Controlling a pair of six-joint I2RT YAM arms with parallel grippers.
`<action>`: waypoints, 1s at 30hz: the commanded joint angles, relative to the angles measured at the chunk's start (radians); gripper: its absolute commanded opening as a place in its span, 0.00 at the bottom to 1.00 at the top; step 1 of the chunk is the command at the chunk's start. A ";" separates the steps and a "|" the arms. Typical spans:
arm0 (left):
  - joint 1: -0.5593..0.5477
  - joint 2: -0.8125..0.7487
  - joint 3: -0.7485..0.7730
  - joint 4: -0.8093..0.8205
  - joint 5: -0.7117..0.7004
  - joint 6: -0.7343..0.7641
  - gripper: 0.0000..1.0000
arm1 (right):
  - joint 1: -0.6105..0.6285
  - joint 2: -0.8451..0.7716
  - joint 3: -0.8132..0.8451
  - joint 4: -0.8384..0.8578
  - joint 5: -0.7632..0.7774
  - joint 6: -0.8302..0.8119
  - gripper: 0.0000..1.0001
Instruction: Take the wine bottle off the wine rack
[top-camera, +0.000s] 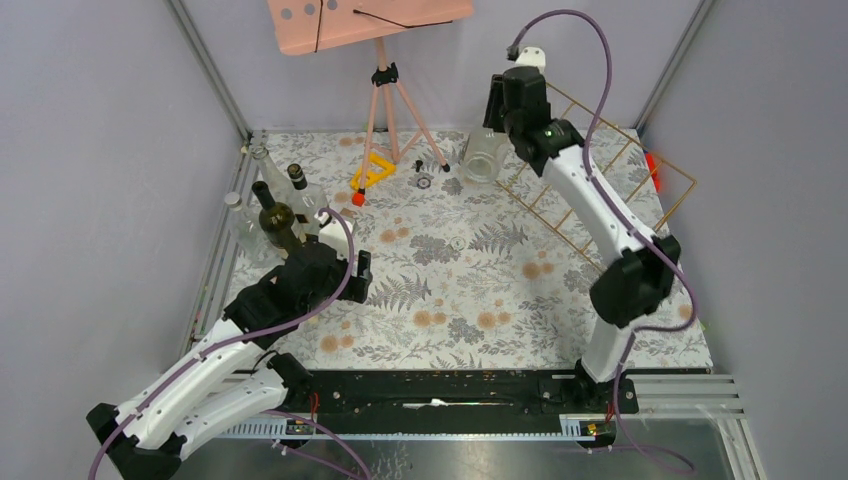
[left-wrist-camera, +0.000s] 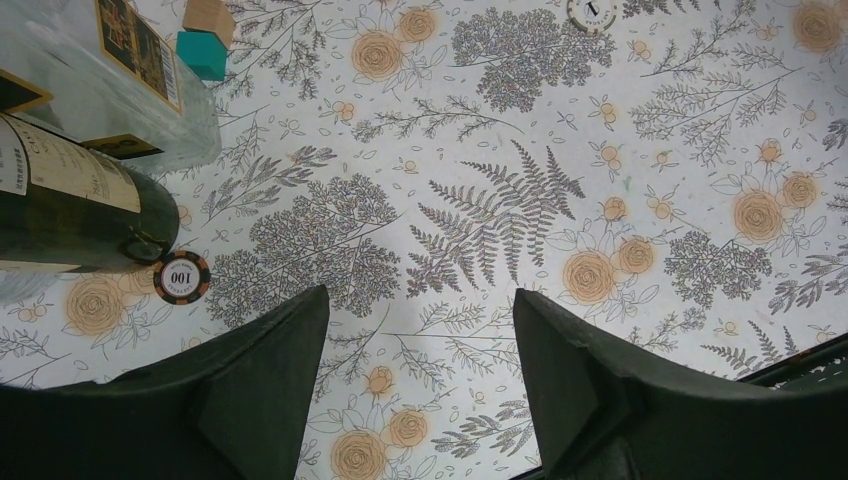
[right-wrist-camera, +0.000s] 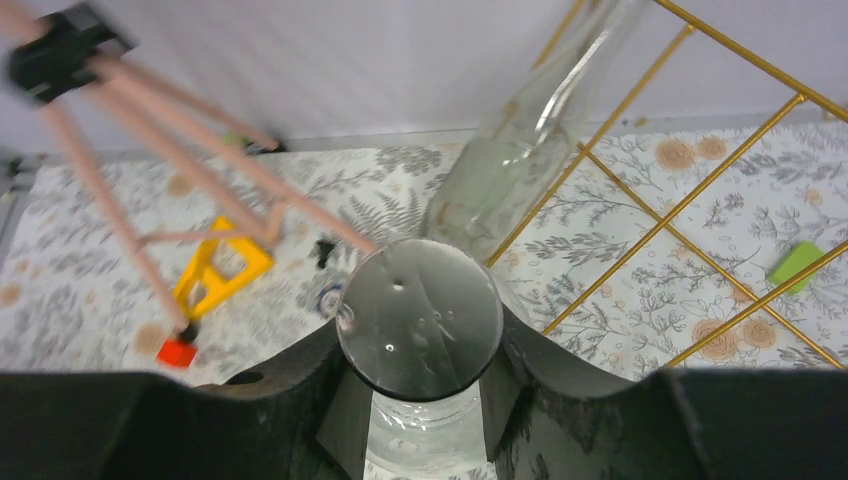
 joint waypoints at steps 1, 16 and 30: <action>-0.003 -0.022 0.009 0.015 -0.024 -0.001 0.74 | 0.115 -0.281 -0.143 0.294 0.084 -0.145 0.00; -0.002 -0.134 0.060 -0.016 0.023 -0.051 0.74 | 0.439 -0.817 -0.845 0.409 -0.116 -0.147 0.00; -0.002 -0.190 0.048 -0.040 0.045 -0.096 0.74 | 0.735 -0.883 -1.229 0.745 -0.090 -0.255 0.05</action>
